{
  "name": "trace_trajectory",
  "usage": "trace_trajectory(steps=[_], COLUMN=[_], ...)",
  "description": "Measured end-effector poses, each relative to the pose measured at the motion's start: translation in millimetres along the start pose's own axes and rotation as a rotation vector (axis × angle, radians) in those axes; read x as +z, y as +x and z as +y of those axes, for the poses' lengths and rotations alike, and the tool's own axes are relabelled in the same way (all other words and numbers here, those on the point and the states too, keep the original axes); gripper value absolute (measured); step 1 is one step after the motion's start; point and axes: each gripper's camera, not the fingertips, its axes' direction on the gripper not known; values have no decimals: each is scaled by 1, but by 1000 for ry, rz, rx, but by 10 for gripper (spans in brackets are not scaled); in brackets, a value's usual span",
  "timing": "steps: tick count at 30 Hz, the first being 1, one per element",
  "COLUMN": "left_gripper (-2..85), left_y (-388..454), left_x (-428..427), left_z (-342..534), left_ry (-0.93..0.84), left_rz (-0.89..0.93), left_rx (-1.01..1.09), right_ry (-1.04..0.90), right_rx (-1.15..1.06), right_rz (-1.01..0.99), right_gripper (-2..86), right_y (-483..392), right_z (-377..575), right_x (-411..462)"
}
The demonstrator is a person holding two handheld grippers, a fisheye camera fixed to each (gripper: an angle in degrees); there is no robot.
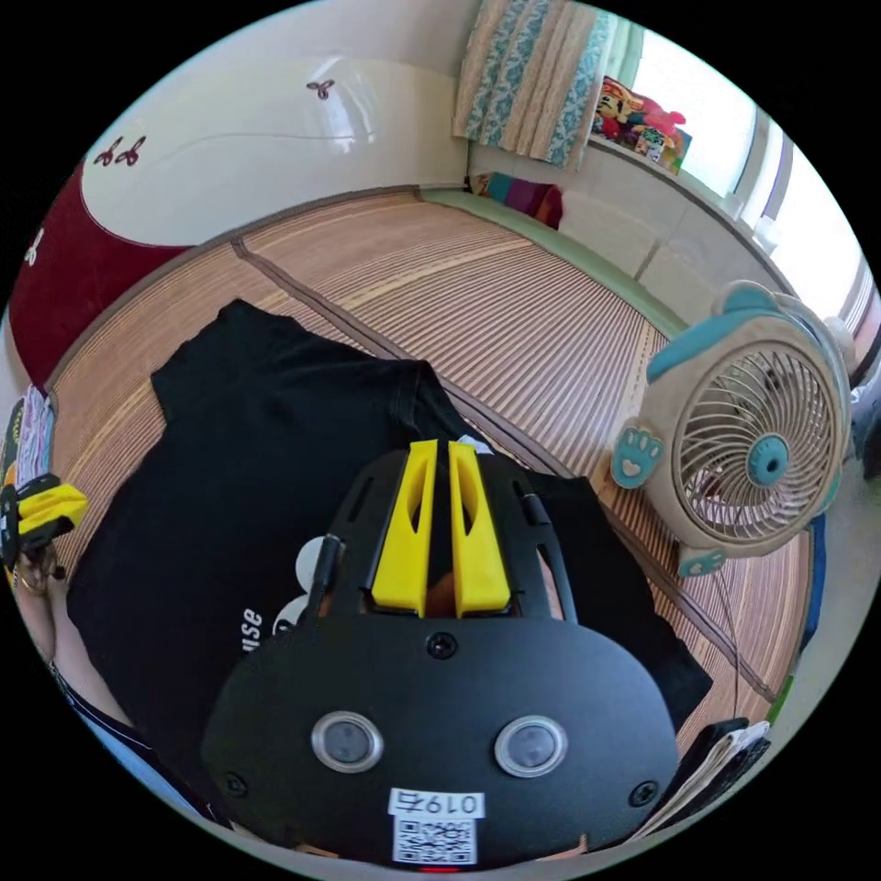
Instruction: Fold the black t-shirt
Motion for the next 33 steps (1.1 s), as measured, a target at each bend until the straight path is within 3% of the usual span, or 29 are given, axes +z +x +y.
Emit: trace_trajectory(steps=[9, 15, 22, 28, 33], left_gripper=[16, 16, 15, 13, 10], left_y=[-17, -23, -33, -24, 5], left_x=[-12, -18, -24, -14, -7], left_z=[-5, -9, -11, -11, -7], left_ry=[-3, -23, -65, -149, -205], left_rz=[41, 10, 28, 56, -82], left_rx=[-49, -85, -143, -154, -92], right_ry=[-63, 120, 172, 75, 16], right_rx=[25, 103, 222, 332, 387], right_rz=[85, 2, 29, -12, 136], right_gripper=[-6, -10, -9, -4, 27], right_y=[-25, -29, -22, -30, -42], right_z=[-9, 22, 142, 268, 332], right_x=[1, -85, -202, -277, -334])
